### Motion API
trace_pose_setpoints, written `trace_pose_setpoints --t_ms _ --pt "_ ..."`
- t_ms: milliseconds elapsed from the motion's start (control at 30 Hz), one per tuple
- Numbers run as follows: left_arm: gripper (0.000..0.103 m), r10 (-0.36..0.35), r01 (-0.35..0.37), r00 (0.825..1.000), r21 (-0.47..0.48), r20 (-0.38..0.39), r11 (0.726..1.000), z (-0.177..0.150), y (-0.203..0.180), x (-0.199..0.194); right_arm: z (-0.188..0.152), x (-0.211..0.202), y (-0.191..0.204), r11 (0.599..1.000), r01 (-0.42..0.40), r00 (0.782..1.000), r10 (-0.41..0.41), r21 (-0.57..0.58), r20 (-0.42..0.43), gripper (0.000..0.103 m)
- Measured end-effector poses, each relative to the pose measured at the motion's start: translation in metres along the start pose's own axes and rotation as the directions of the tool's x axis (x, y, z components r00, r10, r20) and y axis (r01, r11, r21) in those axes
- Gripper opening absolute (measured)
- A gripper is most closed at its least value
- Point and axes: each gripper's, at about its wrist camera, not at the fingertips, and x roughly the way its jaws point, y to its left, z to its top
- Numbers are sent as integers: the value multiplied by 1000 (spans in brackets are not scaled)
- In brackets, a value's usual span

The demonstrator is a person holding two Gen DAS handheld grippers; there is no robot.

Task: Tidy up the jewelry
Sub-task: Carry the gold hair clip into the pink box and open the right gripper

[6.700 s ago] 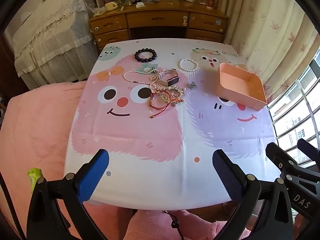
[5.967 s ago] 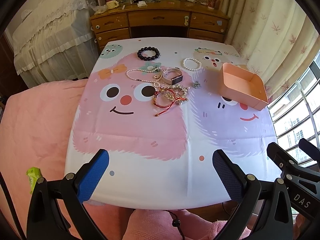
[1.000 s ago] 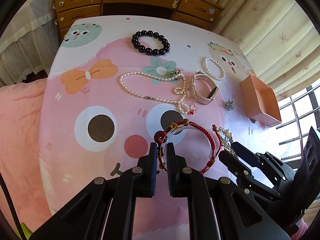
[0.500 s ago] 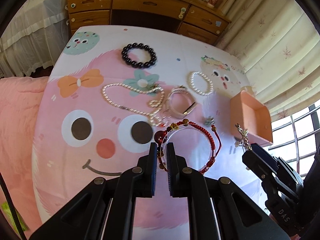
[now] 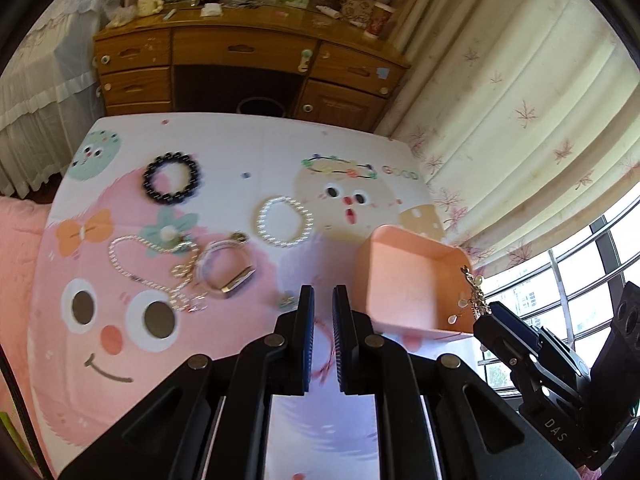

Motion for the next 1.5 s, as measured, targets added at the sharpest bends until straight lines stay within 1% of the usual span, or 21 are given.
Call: trace_pose_setpoints --t_ms 100,233,400,467,500,533,567,600,633,700,900,1067,1267,1400,1500 --pt "7 -10 10 1000 21 -19 1000 6 -26 17 4 -3 -25 1000 20 1000 -20 19 -2 30" --pt "7 -45 47 996 28 -74 998 12 -53 44 5 -3 -53 998 43 999 -43 39 -19 30" --pt "7 -54 60 987 40 -150 997 13 -72 78 3 8 -77 997 64 996 -61 48 -59 30" --pt "12 -56 63 981 34 -184 997 11 -77 91 1 13 -83 996 66 996 -62 56 -70 30" --pt "28 -58 66 979 30 -197 997 10 -76 95 1 17 -86 996 70 994 -65 63 -83 32" --pt "41 -48 54 976 21 -213 998 10 -77 101 0 20 -90 994 81 993 -74 69 -96 32" --pt "68 -33 37 976 14 -217 999 9 -76 103 -1 23 -93 992 101 989 -92 78 -113 32" --pt "81 -18 19 978 4 -209 1000 9 -74 104 -2 26 -96 990 112 987 -101 84 -124 37" --pt "82 -17 17 980 -3 -200 1000 9 -72 104 -3 28 -99 988 125 985 -112 90 -133 47" --pt "82 -26 24 979 -8 -202 1000 10 -69 103 -4 29 -102 986 132 984 -118 98 -137 58" --pt "82 31 -32 978 -2 -209 999 9 -53 94 -6 27 -106 985 125 985 -109 118 -136 58" --pt "82 51 -67 975 -69 -217 995 3 -25 83 -9 27 -96 983 132 984 -114 125 -138 58" --pt "82 94 -108 968 -49 -233 993 -10 12 69 -19 23 -65 980 148 982 -129 133 -141 58" --pt "82 79 -94 969 -51 -235 994 -17 37 56 -26 21 -40 974 165 979 -142 157 -149 58" --pt "82 85 -99 967 -43 -242 994 -22 57 45 -31 21 -25 967 167 977 -136 192 -164 58"
